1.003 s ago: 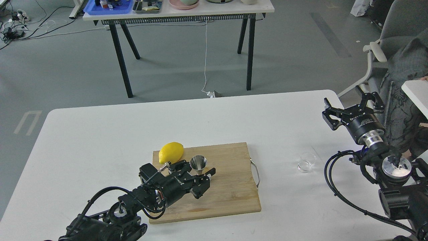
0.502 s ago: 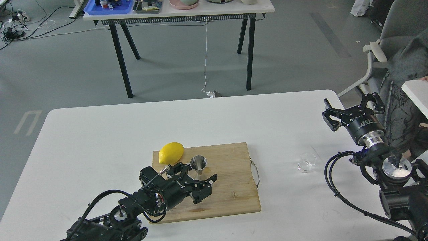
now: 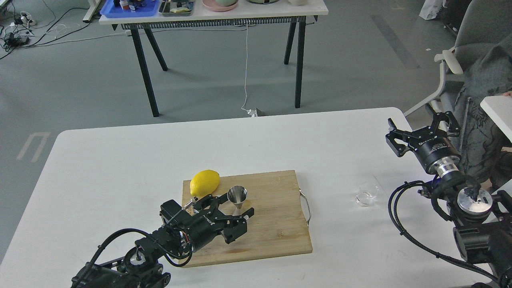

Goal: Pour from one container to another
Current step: 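Open the left gripper and withdraw it to the rest pose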

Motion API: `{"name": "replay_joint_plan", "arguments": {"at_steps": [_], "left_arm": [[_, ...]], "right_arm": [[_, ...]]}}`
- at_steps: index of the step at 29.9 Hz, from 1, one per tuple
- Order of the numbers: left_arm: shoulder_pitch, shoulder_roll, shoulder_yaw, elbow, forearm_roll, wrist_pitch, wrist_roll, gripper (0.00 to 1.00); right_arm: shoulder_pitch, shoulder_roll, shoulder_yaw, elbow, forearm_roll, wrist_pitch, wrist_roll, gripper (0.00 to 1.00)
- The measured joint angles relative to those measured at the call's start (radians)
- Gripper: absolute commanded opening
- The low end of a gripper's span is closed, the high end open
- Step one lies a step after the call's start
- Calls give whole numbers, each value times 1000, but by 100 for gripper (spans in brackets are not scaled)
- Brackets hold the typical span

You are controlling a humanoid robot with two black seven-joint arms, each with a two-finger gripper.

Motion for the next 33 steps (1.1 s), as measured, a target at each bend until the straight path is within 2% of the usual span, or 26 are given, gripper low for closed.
{"name": "replay_joint_plan", "arguments": {"at_steps": [10,15,23,29,33], "left_arm": [[18,17,-2,-21,0,0,0,93],[33,68,-4,-64,0,0,0,93],[96,274,-22,-205,-30,0,0,93],[184,484,-12,-375,-186,0,0,93],[203,566,-11,-474,-311,0,0,93]], "right_arm": [[0,0,0,0,0,0,0,99],[-1,0,0,0,0,0,0,99],[-2,0,0,0,0,0,0,99],[-2,2,0,1,0,0,0,99],[0,5,0,1,0,0,0,99]]}}
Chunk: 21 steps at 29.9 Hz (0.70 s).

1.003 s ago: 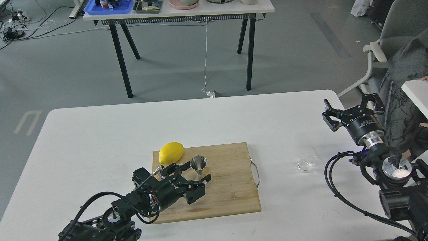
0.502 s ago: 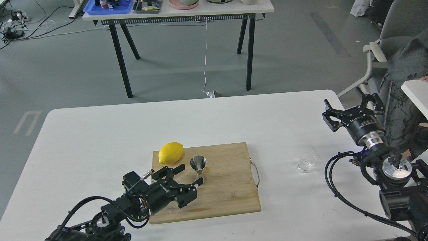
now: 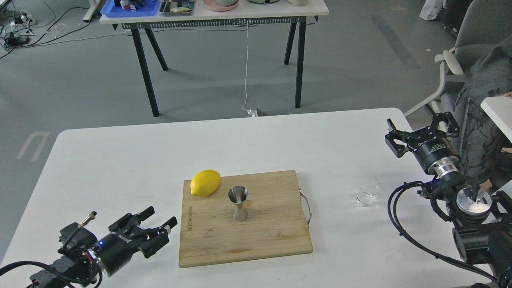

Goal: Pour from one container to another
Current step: 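Open the left gripper and withdraw it to the rest pose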

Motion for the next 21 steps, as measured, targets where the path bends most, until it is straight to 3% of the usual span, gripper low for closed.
{"name": "replay_joint_plan", "arguments": {"at_steps": [7,11,12,17,21], "left_arm": [[-9,92,-21,-61,-261,0,0,93],[-40,132,-124,-65,-456,-35,0,93],[-48,136,-164,-65,-498,-87,0,94],[-66,151,-419,-41,-720,-519,0,94],[-68,198,-498,-21,-815,-815,0,94]], "right_arm": [[3,-2,0,6,0,0,0,99],[3,-3,0,9,0,0,0,99],[3,-3,0,9,0,0,0,99],[1,6,-1,12,0,0,0,99],[0,15,-1,15,0,0,1,99]]}}
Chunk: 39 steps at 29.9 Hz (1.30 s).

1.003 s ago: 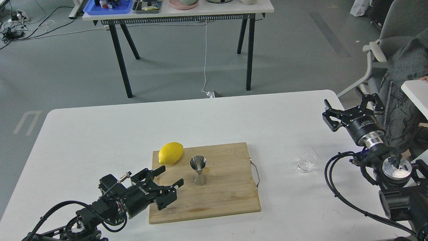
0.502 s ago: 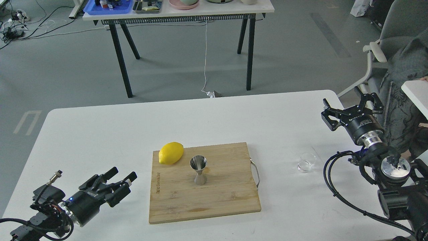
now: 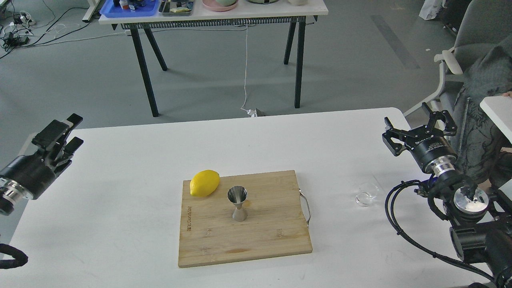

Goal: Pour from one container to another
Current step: 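Open the left gripper and withdraw it to the rest pose, then move the right gripper down to the small clear glass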

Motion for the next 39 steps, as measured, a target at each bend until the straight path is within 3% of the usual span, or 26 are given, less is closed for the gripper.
{"name": "replay_joint_plan", "arguments": {"at_steps": [2,5,12,22,27,31,39], "left_arm": [[0,22,-9,4,-25,-103,0,94],[0,58,-22,5,-69,-154,0,94],[0,97,-101,4,-293,-163,0,94],[13,91,-86,9,-349,-163,0,94],[15,84,-50,10,-348,-163,0,94],[15,60,-43,10,-347,-163,0,94],[15,25,-41,20,-339,-163,0,94]], "right_arm": [[-1,3,0,1,0,0,0,99],[-2,5,0,2,3,0,1,99],[-16,6,2,39,52,0,1,99],[-92,-8,65,261,207,-22,-2,99],[-162,-44,147,450,208,-372,0,99],[-184,-94,158,510,208,-625,-1,99],[-216,-125,114,590,213,-923,-12,99]]}}
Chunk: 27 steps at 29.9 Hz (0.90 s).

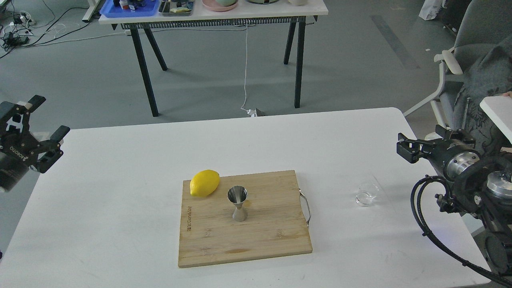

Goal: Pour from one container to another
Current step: 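Move the right gripper down to the small clear glass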

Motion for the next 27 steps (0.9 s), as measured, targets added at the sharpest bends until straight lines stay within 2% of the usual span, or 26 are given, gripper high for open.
{"name": "replay_joint_plan", "arguments": {"at_steps": [5,15,27], "left_arm": [[0,-13,0,12,29,0,0,94],[2,-20,0,31,36,0,0,94],[6,-25,0,43,37,0,0,94]], "right_arm": [[-1,-19,-79,12,37,-52,-12,99],[31,-11,-218,19,43,-54,-16,99],[22,6,-266,14,37,-54,-14,99]]}}
